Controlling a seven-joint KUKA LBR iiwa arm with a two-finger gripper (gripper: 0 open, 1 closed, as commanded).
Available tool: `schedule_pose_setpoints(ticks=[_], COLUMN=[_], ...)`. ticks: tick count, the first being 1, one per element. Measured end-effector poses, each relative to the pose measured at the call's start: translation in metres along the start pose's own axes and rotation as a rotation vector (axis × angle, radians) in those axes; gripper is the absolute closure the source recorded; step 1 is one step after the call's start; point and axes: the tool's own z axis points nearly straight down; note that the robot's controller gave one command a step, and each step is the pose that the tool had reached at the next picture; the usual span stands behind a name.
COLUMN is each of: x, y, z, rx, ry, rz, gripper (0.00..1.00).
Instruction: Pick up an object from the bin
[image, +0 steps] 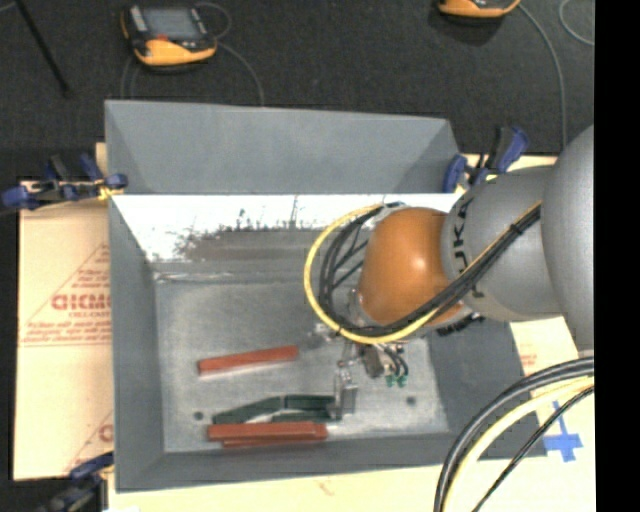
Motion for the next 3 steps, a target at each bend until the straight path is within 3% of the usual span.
schedule_pose_setpoints(ticks=[2, 3], x=[0.004, 0.040], y=[-0.011, 0.044], z=[-0.007, 0.015], rx=[0.001, 0.000], ry=[-0.001, -0.012], rz=[-0.035, -0.261], gripper=[0.00, 1.00])
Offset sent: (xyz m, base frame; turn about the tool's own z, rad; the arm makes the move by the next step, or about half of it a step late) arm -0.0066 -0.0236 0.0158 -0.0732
